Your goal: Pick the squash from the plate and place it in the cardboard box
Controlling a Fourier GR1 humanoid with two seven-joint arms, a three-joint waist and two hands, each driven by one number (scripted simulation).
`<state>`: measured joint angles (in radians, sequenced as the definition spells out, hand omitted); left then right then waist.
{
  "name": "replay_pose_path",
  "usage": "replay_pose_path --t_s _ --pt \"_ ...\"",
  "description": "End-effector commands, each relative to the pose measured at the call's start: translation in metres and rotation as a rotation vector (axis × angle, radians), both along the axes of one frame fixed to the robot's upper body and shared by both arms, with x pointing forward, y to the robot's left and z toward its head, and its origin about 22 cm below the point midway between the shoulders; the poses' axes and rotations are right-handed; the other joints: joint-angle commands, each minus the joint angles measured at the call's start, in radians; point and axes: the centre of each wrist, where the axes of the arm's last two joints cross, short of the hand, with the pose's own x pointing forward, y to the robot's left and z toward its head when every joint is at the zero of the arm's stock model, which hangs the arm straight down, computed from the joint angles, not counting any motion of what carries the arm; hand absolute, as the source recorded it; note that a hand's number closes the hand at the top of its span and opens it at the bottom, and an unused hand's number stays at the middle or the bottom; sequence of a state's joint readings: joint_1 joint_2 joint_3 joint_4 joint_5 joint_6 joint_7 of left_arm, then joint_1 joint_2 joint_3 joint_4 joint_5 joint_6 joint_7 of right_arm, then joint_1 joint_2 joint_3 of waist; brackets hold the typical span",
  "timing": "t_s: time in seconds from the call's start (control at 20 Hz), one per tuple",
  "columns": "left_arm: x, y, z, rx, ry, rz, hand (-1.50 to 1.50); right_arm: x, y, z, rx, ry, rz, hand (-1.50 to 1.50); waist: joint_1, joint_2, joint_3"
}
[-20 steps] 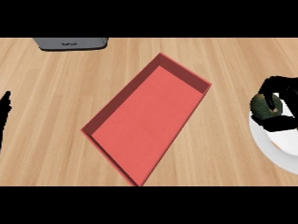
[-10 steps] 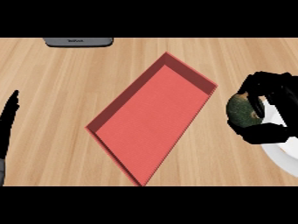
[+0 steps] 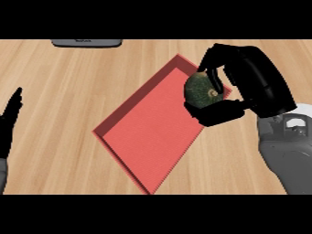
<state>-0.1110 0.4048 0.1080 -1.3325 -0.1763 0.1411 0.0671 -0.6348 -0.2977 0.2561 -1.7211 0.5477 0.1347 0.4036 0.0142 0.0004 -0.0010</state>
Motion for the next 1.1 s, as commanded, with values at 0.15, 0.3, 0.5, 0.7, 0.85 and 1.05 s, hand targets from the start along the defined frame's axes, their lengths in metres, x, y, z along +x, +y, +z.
replay_pose_path --t_s 0.15,0.3,0.5,0.7,0.85,1.05 --pt "0.001 -0.014 0.001 -0.015 0.000 -0.007 0.00 0.043 0.061 -0.016 0.055 0.109 0.012 1.50 0.007 0.002 0.001" --pt "-0.011 0.003 0.002 -0.001 0.021 -0.004 0.00 0.066 0.080 -0.024 0.046 0.130 -0.009 1.50 0.018 0.004 0.001" --pt "0.010 -0.021 0.007 0.011 0.000 -0.005 0.00 0.078 0.089 -0.041 0.040 0.154 -0.017 1.50 -0.001 0.002 0.001" --pt "-0.001 -0.018 -0.019 -0.007 -0.003 -0.004 0.00 0.097 0.109 -0.056 -0.012 0.160 -0.104 1.50 0.011 0.007 0.000" --pt "0.021 -0.005 0.007 -0.001 -0.004 -0.013 0.00 0.097 0.113 -0.075 0.036 0.272 -0.143 -1.50 0.015 0.008 0.000" --pt "0.004 0.000 0.000 0.003 -0.011 -0.015 0.00 0.104 0.109 -0.093 0.084 0.354 -0.129 -1.50 0.022 0.006 0.001"
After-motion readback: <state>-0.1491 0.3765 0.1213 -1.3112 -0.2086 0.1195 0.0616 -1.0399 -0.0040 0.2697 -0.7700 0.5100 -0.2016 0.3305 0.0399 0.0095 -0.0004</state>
